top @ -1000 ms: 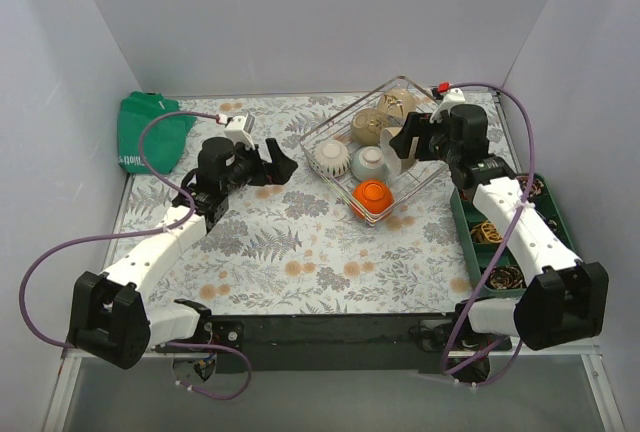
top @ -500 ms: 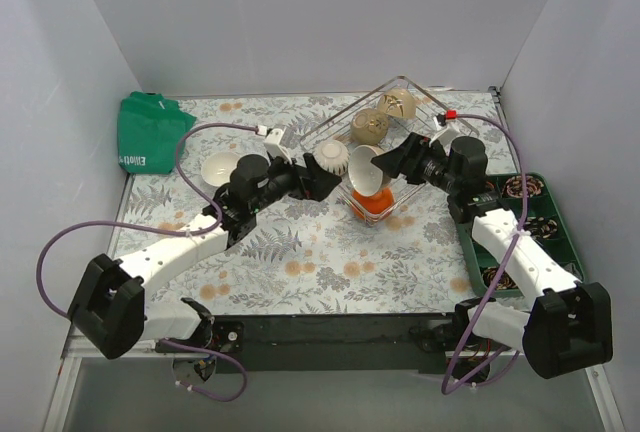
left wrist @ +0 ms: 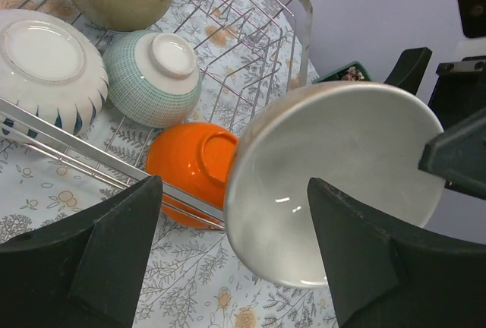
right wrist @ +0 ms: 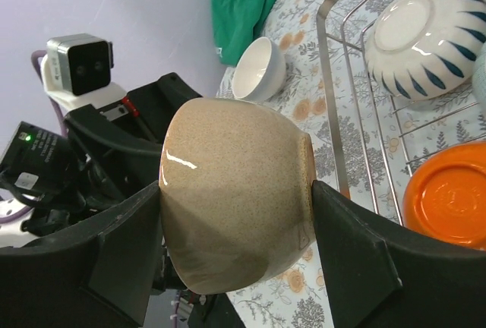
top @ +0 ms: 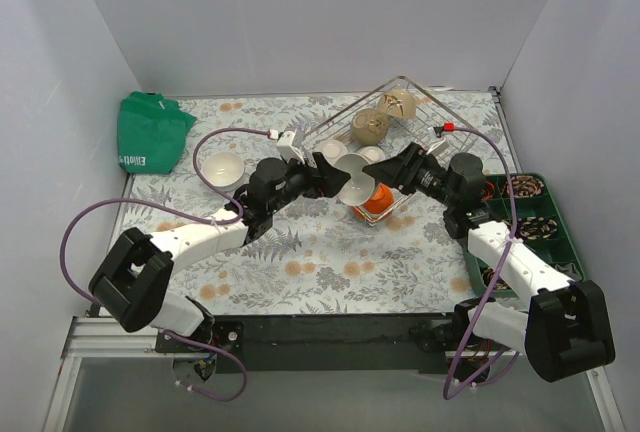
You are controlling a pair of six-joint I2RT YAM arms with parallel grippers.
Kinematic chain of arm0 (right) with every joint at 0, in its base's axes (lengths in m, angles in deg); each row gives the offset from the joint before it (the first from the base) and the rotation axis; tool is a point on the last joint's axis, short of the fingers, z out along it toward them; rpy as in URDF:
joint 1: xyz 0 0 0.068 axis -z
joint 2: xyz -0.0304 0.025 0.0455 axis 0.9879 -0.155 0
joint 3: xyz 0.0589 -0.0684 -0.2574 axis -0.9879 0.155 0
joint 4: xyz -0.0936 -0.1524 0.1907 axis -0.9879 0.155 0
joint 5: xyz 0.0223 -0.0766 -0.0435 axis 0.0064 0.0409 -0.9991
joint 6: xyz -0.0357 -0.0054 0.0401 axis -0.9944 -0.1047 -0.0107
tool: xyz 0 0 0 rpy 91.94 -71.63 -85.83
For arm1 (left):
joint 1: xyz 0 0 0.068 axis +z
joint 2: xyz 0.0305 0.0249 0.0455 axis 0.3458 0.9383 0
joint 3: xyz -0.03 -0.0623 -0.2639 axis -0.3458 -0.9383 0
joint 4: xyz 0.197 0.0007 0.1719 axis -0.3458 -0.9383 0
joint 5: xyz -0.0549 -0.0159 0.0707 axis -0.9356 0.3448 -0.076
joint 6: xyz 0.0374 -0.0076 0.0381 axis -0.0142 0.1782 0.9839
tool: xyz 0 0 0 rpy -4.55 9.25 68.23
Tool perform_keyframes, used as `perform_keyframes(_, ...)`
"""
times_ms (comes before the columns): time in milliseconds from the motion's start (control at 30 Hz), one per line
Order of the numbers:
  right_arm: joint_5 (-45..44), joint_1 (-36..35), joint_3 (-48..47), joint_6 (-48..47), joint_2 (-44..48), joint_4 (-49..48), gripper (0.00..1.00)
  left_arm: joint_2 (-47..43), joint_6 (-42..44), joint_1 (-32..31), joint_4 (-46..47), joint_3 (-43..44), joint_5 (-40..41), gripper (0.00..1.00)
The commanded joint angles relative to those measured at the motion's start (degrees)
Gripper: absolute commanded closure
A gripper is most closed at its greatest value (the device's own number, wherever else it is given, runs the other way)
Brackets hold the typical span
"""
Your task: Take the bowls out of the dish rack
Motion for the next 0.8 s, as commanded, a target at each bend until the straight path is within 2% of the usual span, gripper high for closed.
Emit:
perform_keyframes(0,2.9,-0.5,1.4,5.6,2.2,-12.9,0.74,1.3,-2.2,-0.3,3.1,0.1,0.9,0.27)
perform_keyframes(100,3.1,-0.5,2.6,6.4,2.5,-14.9,0.75,2.0,-2.9,-0.4,4.7,-0.4,0.6,0.37)
perform_keyframes(200,3.4,-0.5,3.5,7.0,2.4,-16.1,0.75,2.4,-3.3,-0.3,5.4,-0.7,-0.1,0.52)
perform_keyframes(233,3.5,-0.6,3.7,7.2,2.2,-16.4,0.75,2.5,-3.4,-0.3,5.7,-0.8,-0.8,0.63)
perform_keyframes(333,3.9,-0.6,4.5,7.6,2.0,-17.8,0.74,1.9,-3.7,-0.4,6.3,-1.8,-1.3,0.76)
perform_keyframes(367,4.1,-0.6,4.7,7.7,2.0,-18.1,0.73,1.3,-3.7,-0.4,6.3,-2.0,-1.3,0.87)
perform_keyframes(400,4.5,-0.6,5.0,7.7,2.0,-18.7,0.71,0.9,-3.5,-0.4,5.8,-2.2,-1.2,0.9)
perform_keyframes(467,5.0,-0.6,5.8,7.4,2.2,-19.0,0.6,-0.1,-2.9,-0.4,5.0,-3.0,-0.5,1.0)
perform_keyframes(500,5.1,-0.6,6.1,7.1,2.7,-19.1,0.55,-1.1,-2.8,-0.4,4.2,-3.5,-0.2,1.0)
perform_keyframes(533,5.2,-0.7,6.6,7.1,2.9,-19.1,0.43,-1.8,-2.6,-0.4,3.4,-3.7,0.2,1.0)
perform_keyframes(633,5.5,-0.7,7.9,5.8,3.8,-19.2,0.23,-4.2,-1.3,-0.4,-0.4,-3.7,1.7,1.0)
perform_keyframes(767,6.8,-0.7,8.0,2.7,4.2,-19.1,0.07,-7.6,-0.9,-0.4,-7.3,-3.4,6.4,1.0)
